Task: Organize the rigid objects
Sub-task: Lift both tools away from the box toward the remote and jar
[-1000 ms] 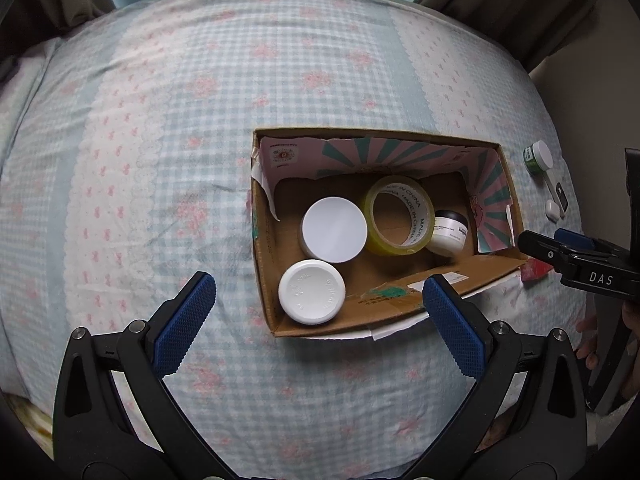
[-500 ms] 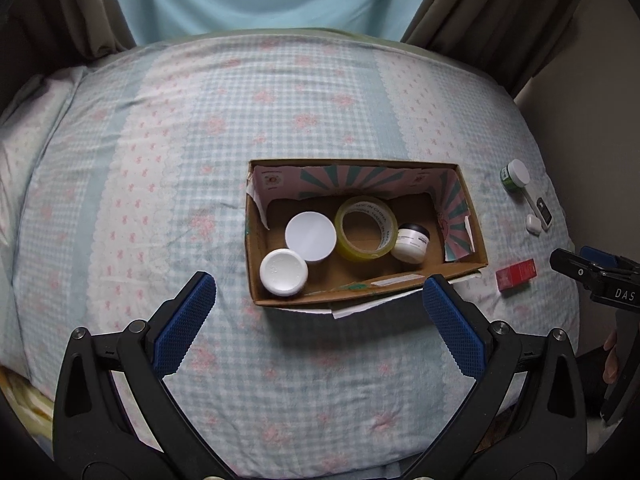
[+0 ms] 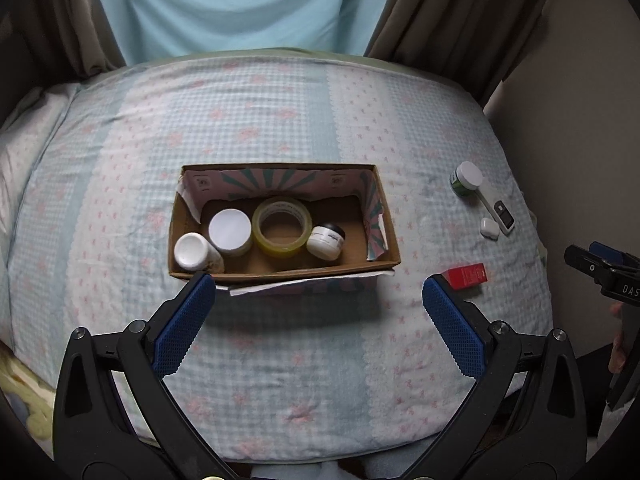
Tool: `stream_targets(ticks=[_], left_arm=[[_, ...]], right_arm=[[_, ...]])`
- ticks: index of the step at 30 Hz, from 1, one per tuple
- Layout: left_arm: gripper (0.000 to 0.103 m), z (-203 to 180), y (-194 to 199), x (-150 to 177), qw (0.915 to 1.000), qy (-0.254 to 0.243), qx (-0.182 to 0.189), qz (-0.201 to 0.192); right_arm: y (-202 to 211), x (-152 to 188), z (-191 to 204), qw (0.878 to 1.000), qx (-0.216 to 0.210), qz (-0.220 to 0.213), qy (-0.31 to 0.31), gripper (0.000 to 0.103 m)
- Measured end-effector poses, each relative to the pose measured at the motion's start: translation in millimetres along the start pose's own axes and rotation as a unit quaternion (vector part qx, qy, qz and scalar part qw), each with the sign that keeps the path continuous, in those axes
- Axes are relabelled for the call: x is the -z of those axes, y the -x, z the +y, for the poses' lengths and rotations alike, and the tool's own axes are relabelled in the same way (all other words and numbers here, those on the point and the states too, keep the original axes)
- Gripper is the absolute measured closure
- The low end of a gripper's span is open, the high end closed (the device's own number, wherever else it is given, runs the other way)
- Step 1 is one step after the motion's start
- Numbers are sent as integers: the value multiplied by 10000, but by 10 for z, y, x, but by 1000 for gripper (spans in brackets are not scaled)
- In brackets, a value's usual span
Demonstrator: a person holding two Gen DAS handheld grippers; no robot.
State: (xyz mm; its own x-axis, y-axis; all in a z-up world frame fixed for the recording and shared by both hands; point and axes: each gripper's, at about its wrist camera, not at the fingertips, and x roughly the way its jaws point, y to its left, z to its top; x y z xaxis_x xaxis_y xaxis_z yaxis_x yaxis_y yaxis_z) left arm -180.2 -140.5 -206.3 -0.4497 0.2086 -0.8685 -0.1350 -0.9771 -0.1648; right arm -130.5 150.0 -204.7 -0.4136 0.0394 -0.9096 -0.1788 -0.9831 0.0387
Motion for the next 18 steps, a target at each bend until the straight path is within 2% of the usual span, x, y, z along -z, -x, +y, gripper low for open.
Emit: stream_targets(ticks=[9,18], left_arm=[[0,-980,-182,-31,9997,-89,206,18],[0,-1693,-562,-308,9987,-370,348,44]], right_arm=[[79,-140,-970,9995,-52,-283,110,0],[-145,-483,-1634,9992,-151,-372,78,0]])
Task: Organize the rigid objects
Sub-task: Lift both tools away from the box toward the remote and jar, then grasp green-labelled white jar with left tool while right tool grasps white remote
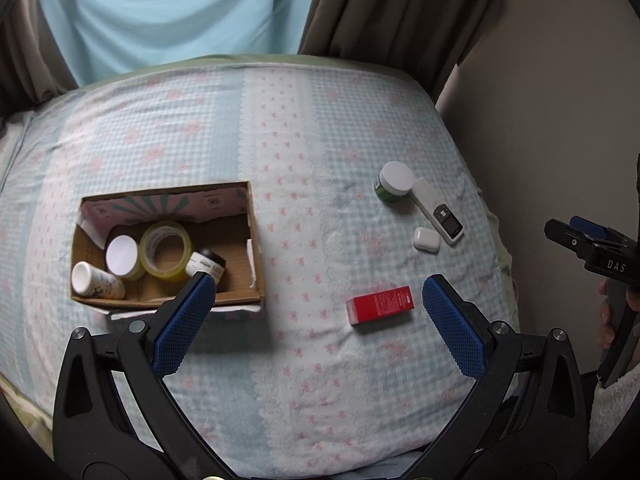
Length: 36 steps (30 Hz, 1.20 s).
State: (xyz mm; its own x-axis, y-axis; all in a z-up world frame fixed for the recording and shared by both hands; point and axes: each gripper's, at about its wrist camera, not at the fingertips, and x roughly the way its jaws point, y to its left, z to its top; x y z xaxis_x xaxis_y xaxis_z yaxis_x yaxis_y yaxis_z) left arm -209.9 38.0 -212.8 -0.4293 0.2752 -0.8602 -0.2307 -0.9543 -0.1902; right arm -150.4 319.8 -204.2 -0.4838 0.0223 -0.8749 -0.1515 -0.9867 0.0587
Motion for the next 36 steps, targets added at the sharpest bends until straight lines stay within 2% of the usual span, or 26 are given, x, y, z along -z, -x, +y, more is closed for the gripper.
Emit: stream_targets(ticks=[7,13,18,24,27,30,35,36], left_arm=[[0,-512,-770,-399,9992,-362,47,187],[0,-850,-1593,-643,9961,-806,227,275],[0,-1030,-2414,-681,9905,-1236,529,279],[0,-1190,-3232,-642,9868,-1442,709,195],[0,-1229,-3532,-637,9863,-1486,688,216],[0,-1262,-3772,-654,9866,-1472,667,222],[1,-1291,-3943,-707,9862,-1492,701,116],[3,-1303,-3958,-721,9861,-1500,707,108]], right_arm=[[-577,-297,-408,9998,-109,29,180,0],[-1280,-317,-632,9994,-155,46,297,0],[-1857,-264,-756,9986,-145,16,504,0],[-2411,-172,-764,9940,-117,-10,1088,0],[-2665,-148,-763,9918,-136,31,1267,8],[-2851,-145,-748,9888,-18,15,1495,12],[-3065,-165,-744,9866,-213,70,1618,22],[-3091,-159,-737,9857,-212,87,1669,27]])
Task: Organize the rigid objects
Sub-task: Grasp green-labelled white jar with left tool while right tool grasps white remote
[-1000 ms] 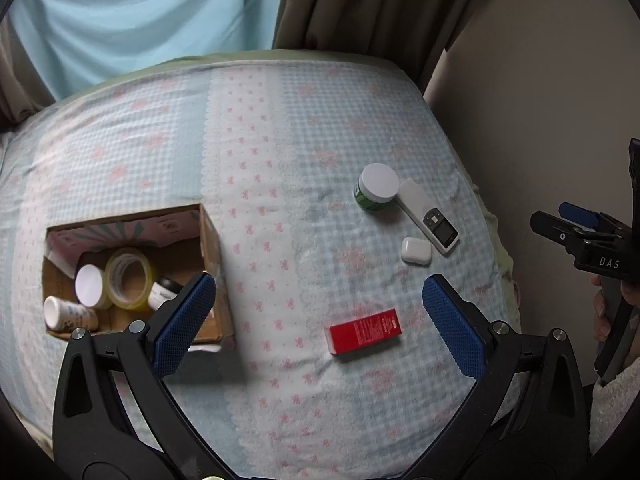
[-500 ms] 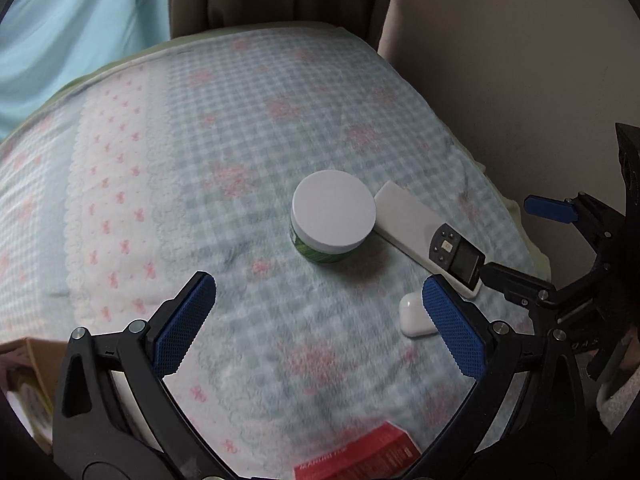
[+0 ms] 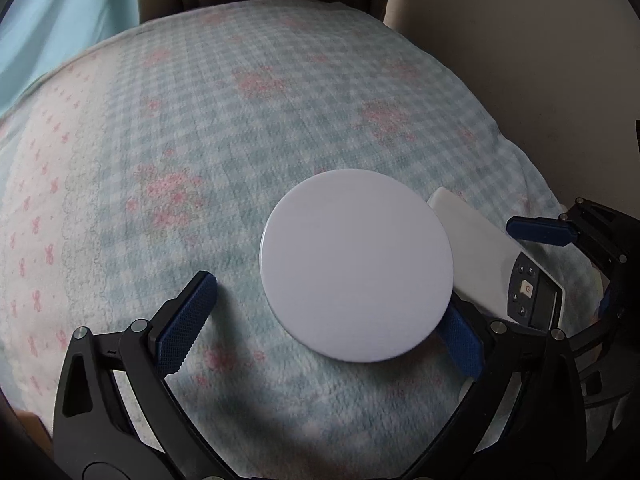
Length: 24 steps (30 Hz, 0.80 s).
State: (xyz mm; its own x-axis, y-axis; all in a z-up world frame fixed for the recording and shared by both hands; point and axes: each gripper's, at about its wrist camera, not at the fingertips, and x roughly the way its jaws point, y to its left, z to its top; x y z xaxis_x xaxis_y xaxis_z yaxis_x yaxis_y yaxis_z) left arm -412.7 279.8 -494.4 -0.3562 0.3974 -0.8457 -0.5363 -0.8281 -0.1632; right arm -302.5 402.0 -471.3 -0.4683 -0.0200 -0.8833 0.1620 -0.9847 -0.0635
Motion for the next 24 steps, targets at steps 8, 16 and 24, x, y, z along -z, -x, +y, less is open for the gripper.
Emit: stream_targets(ticks=[8,16,24], left_arm=[[28,-89,-50,-104,9996,-212,177,-63],[32,-126,-40,-124,9996,-229,152,-76],[33,-40,54,-89,9999,-39,153,-35]], right_arm=[[-24,35,81,9994,28,-108,338,44],[-19,50,35,9995,56,-114,273,49],[19,30,6,9999,85,-104,90,50]])
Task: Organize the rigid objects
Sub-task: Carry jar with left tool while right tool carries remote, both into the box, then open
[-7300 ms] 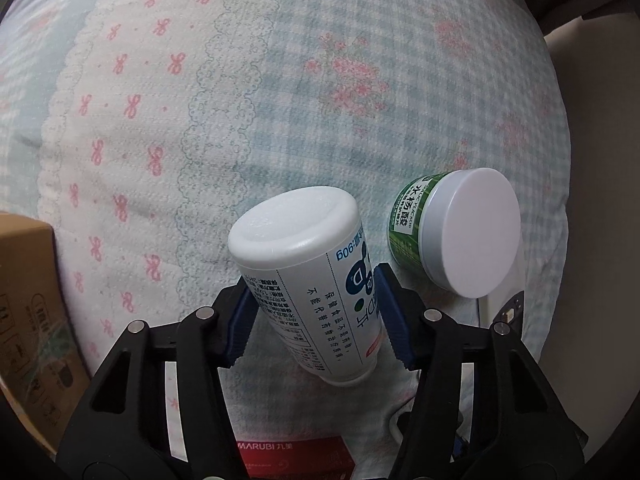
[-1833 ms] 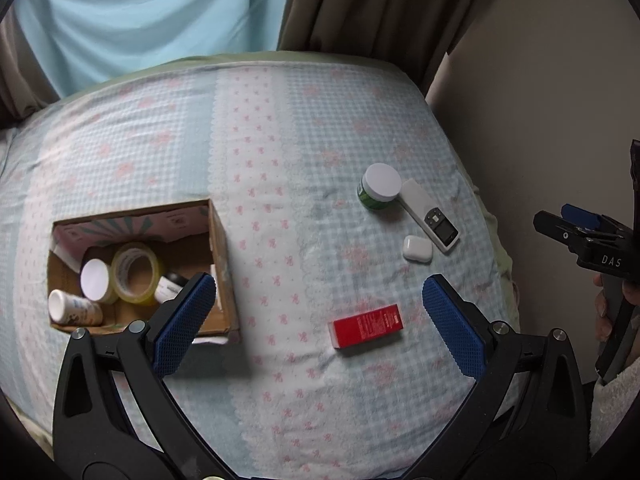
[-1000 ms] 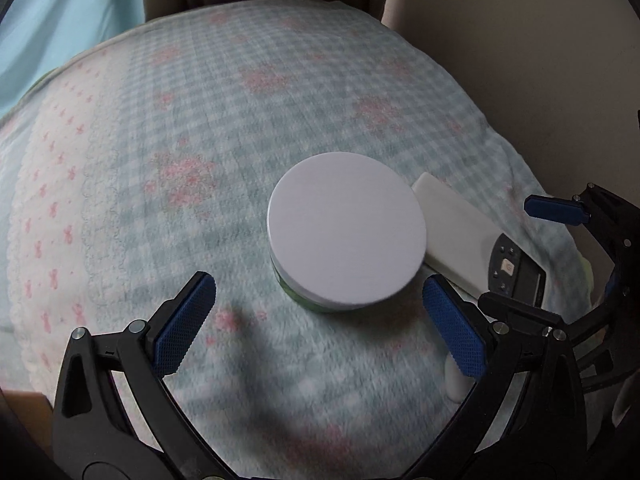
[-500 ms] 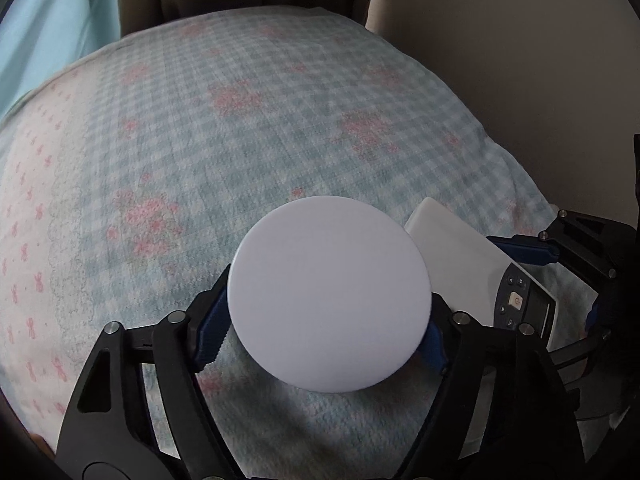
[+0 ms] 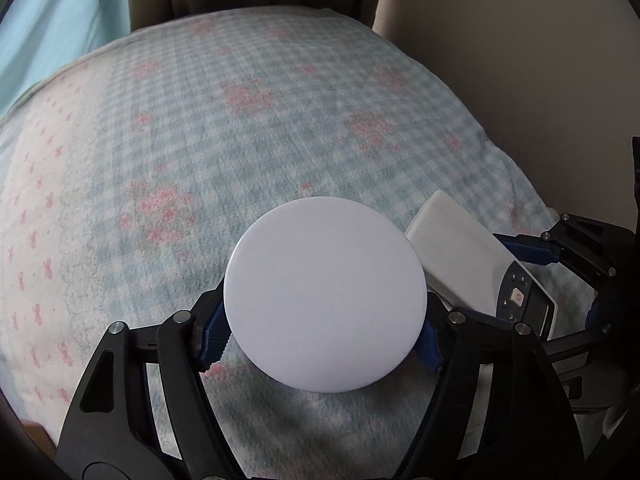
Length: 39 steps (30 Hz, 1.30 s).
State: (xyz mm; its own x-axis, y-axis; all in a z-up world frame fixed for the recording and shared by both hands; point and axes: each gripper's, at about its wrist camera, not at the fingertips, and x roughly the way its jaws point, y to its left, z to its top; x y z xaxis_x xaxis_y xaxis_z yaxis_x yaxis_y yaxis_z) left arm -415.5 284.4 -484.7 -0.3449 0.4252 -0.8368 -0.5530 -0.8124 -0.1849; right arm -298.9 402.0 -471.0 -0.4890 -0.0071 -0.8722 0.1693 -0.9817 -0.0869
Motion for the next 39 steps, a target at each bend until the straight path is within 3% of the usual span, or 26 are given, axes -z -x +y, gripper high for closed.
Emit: stream_targets(ticks=[11,22,29,39], left_arm=[[33,83,524,3,9996,179,-14,-229],[33,211,1690,51,9971,476,-198,-555],[33,543,2527,230,9925,802,-506,-773],[33,1409,3381,807,9812,1415,-981,-876]], right_arm=[[368,-60,-58,9991,122,-144,-386,50],[1223,-295,104,9960,-17,-374,-811,50],[1703,-552,481,9943,-324,-550,-858,50],[1941,-983,1500,9919,-975,-692,-430,50]])
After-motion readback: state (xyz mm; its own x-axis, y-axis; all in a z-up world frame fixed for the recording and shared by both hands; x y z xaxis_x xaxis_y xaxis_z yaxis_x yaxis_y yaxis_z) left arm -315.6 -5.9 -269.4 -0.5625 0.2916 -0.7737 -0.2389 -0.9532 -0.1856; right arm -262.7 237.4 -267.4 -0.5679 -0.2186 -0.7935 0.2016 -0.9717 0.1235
